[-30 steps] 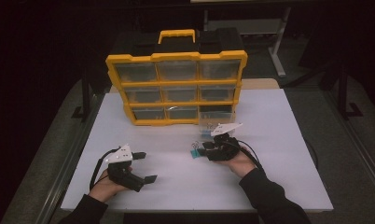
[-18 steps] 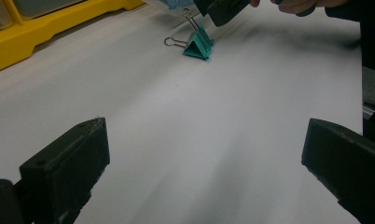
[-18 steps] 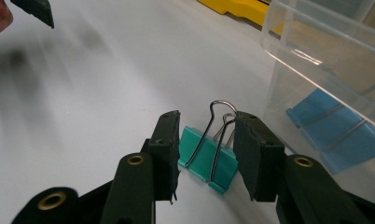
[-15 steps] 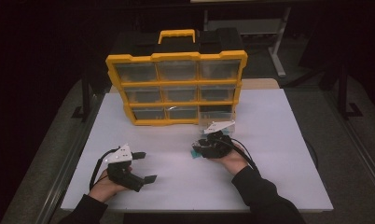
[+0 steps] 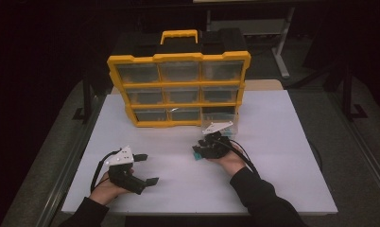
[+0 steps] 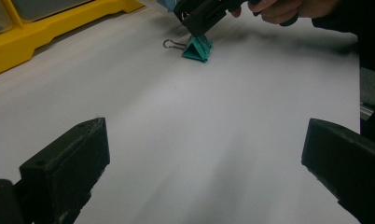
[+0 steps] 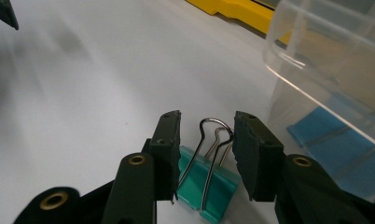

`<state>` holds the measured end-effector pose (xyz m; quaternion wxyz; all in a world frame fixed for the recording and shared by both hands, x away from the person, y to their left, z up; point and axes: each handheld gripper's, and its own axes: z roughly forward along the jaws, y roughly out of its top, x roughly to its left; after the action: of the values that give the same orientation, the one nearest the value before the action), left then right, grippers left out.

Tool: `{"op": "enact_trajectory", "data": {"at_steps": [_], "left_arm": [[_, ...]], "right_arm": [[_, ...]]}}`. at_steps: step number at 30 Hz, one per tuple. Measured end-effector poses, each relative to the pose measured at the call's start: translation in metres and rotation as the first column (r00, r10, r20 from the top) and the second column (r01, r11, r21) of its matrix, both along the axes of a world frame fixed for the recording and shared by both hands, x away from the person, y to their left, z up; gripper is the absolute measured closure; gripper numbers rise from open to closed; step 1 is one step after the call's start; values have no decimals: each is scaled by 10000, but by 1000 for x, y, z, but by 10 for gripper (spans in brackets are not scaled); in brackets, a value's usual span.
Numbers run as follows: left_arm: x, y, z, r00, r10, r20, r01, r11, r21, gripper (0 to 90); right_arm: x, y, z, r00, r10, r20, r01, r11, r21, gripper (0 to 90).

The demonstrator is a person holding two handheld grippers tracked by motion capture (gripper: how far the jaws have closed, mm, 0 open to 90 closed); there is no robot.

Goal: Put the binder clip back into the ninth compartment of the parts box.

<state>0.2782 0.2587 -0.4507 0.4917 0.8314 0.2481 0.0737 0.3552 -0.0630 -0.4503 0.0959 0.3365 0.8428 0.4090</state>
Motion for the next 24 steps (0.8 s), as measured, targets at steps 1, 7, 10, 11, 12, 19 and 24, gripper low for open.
{"op": "enact_trajectory", "data": {"at_steps": [1,7,10,11,12,19,24], "left_arm": [[0,0,0,10000,-1,0,1,10000,-6,7],[0,0,0,10000,-18,7,18,10000,-17,7],[0,0,0,10000,-27,11,27,10000,-7,7],[0,0,0,10000,-38,15,38,10000,-2,7],[0,-1,0,10000,-49,9,49,10000,-8,7],[0,0,0,10000,-26,16,26,10000,-2,7],[0,0,0,10000,-19,15,20,10000,-15,7]], "right_arm": [[1,1,-1,10000,7,5,-7,10000,3,605],[4,4,-7,9999,-103,1,103,9999,-53,640],[6,4,-8,9999,-150,-35,150,9999,-21,664],[6,4,-9,9998,-164,-66,164,9999,-10,673],[7,4,-9,9998,-168,-96,169,9999,14,684],[6,5,-9,9999,-2,-142,4,9998,183,729],[4,5,-6,9998,132,-155,-129,9997,211,744]]}}
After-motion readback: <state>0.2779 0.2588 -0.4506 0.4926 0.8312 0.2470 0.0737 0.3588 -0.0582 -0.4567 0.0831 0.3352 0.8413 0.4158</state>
